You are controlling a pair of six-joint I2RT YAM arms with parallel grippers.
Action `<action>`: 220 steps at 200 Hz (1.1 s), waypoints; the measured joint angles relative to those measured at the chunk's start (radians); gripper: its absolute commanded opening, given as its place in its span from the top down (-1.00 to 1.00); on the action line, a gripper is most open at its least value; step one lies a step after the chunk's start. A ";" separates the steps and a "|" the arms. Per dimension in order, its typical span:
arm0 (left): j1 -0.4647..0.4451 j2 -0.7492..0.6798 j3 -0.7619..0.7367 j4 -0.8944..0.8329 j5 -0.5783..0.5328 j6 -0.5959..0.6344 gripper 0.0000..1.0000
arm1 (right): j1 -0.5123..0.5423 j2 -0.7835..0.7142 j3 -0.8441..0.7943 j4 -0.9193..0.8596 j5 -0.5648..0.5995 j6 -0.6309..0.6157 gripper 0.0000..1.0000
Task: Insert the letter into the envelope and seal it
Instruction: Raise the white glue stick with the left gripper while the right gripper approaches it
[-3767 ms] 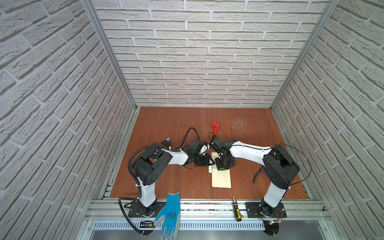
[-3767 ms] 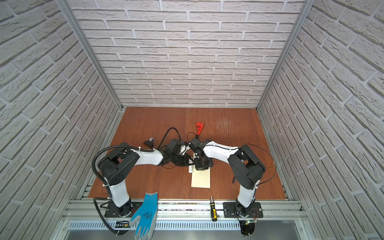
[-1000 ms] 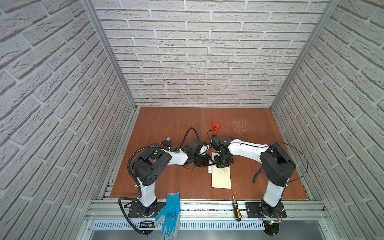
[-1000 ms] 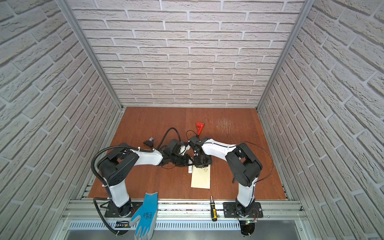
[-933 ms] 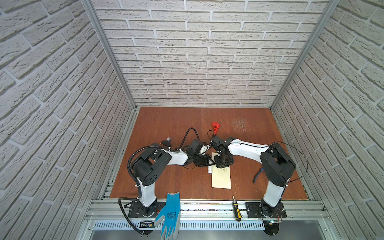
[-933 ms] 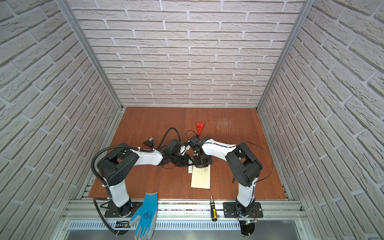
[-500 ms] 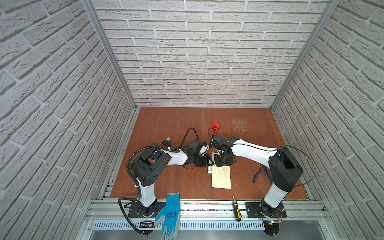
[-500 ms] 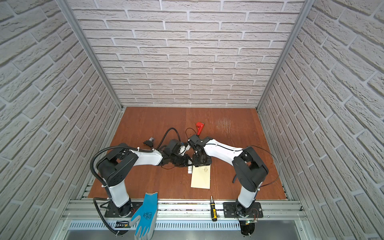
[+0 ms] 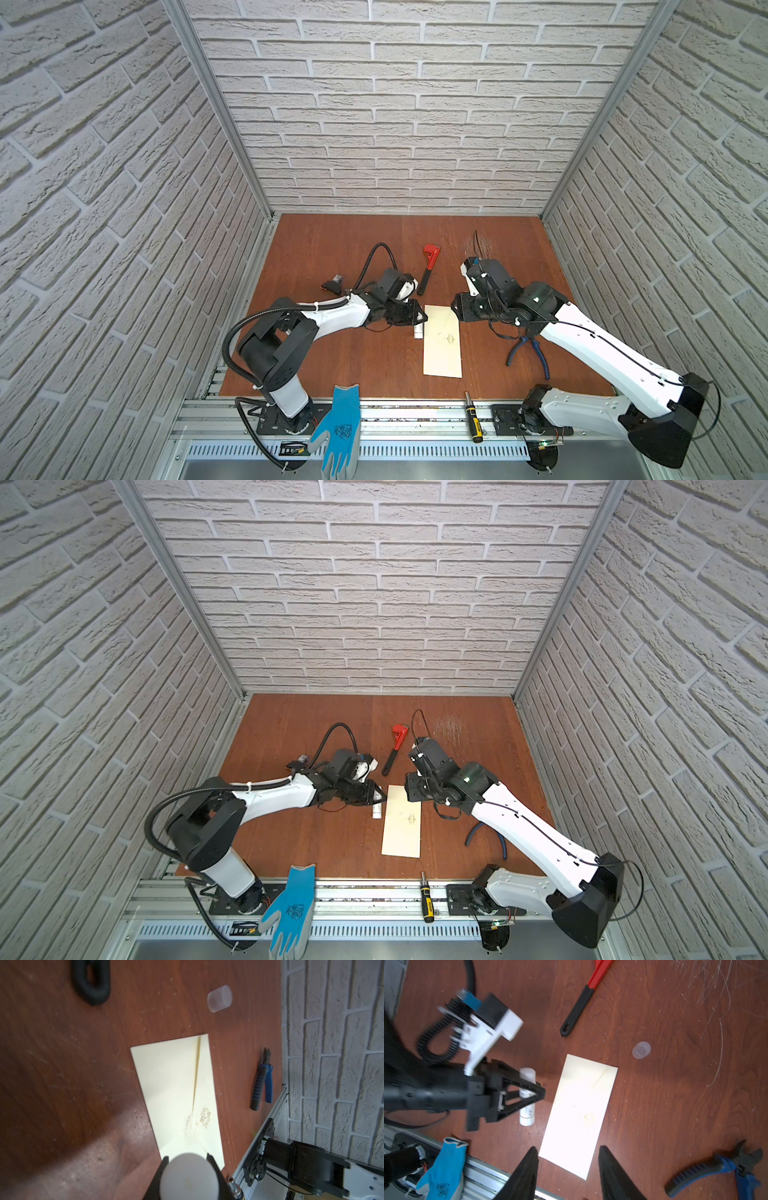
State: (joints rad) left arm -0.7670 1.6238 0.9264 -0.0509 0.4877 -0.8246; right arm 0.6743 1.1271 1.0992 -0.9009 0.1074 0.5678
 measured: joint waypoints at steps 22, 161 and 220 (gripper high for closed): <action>-0.008 -0.098 0.016 -0.027 -0.037 0.014 1.00 | 0.000 -0.103 -0.108 0.058 -0.016 -0.011 0.05; -0.087 -0.670 -0.269 0.344 -0.246 0.186 1.00 | 0.224 -0.504 -0.629 0.886 -0.167 -0.252 -0.17; -0.087 -0.627 -0.224 0.390 -0.039 0.287 1.00 | 0.240 -0.414 -0.629 1.047 -0.229 -0.373 -0.32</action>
State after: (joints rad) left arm -0.8539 0.9970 0.7025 0.3393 0.4484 -0.5373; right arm 0.9146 0.7132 0.4702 0.1459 -0.1215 0.1947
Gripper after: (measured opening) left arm 0.274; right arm 0.655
